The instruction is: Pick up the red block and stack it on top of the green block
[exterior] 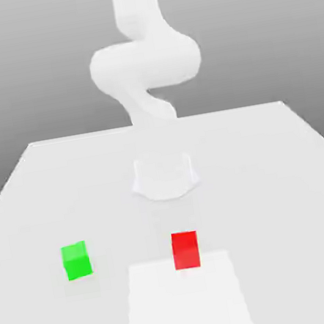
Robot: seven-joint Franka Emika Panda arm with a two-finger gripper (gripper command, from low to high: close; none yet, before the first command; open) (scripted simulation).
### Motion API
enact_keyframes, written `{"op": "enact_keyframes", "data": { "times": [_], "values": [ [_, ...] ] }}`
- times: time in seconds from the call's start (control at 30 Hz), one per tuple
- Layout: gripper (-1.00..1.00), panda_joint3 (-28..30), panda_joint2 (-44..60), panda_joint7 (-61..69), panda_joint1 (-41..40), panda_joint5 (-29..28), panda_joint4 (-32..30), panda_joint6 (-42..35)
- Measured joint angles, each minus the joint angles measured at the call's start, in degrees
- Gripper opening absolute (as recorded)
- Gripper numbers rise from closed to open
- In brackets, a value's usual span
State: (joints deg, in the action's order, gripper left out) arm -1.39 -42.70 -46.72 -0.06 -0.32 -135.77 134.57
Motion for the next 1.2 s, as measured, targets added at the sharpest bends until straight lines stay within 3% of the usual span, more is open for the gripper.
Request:
{"op": "enact_keyframes", "data": {
  "times": [0.57, 0.83, 1.13, 1.17, 1.2],
  "values": [
    [0.0, -2.91, 30.82, -4.04, -0.4, 1.48, -33.86, 26.02],
    [0.0, -3.44, 41.57, -8.17, -2.47, -3.53, -34.12, 34.48],
    [0.0, 0.23, 51.19, -11.82, -0.46, -9.08, -33.33, 43.14],
    [-1.0, 0.41, 51.96, -11.78, -0.34, -9.13, -33.34, 43.86],
    [-1.0, 0.41, 51.96, -11.78, -0.34, -9.13, -33.34, 43.86]
  ]
}}
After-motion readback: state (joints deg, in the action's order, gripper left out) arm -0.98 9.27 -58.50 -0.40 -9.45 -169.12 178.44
